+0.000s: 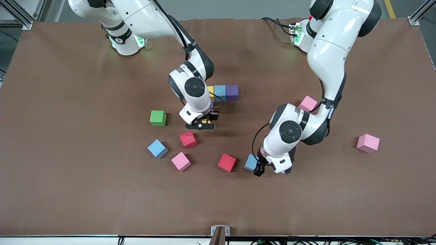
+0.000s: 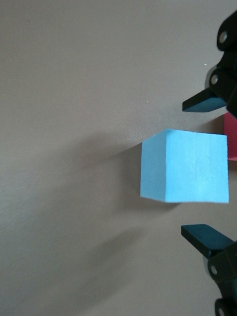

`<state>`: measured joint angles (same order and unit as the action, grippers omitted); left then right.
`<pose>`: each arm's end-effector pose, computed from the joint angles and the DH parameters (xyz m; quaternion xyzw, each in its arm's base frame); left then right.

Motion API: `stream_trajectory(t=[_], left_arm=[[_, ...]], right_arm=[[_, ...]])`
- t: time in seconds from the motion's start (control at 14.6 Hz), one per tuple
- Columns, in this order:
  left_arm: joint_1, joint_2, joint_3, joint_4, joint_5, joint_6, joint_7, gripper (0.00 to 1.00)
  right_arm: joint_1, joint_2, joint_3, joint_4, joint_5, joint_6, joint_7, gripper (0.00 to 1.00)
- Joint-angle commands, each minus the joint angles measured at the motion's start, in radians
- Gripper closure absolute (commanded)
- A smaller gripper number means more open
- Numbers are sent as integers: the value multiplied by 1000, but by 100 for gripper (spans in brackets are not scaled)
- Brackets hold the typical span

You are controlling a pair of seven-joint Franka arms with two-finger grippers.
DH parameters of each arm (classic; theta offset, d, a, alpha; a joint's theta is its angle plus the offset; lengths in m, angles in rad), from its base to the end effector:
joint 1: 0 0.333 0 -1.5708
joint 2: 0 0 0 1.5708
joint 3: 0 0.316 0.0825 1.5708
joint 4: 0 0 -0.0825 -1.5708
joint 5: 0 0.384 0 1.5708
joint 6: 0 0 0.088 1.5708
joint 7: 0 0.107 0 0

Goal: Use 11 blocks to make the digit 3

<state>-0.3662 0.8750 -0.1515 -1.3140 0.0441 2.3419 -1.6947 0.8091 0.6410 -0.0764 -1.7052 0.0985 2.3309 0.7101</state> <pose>0.6747 -0.3502 0.2295 0.8186 0.5673 0.0017 0.0897 0.4963 0.4555 0.2198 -0.9998 0.0155 0.0130 0.0053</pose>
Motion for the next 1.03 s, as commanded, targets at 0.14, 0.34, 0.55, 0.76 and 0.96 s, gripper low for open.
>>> stream_trajectory(t=[0.14,0.34,0.55,0.76,0.96], left_arm=[[-16,56,18,67,8,-1,-20,0],[-17,84,24,70,8,46,-20,0],[-17,90,27,68,8,51,-20,18],[-26,84,27,62,11,50,-29,46],[-25,79,27,62,13,50,-95,77]], right_arm=[[24,12,-14,10,-30,-7,31,100],[31,17,-14,12,-30,-8,29,100],[39,20,-14,12,-37,-8,29,100],[42,20,-14,12,-37,-10,38,100],[47,19,-14,12,-40,-13,48,100]])
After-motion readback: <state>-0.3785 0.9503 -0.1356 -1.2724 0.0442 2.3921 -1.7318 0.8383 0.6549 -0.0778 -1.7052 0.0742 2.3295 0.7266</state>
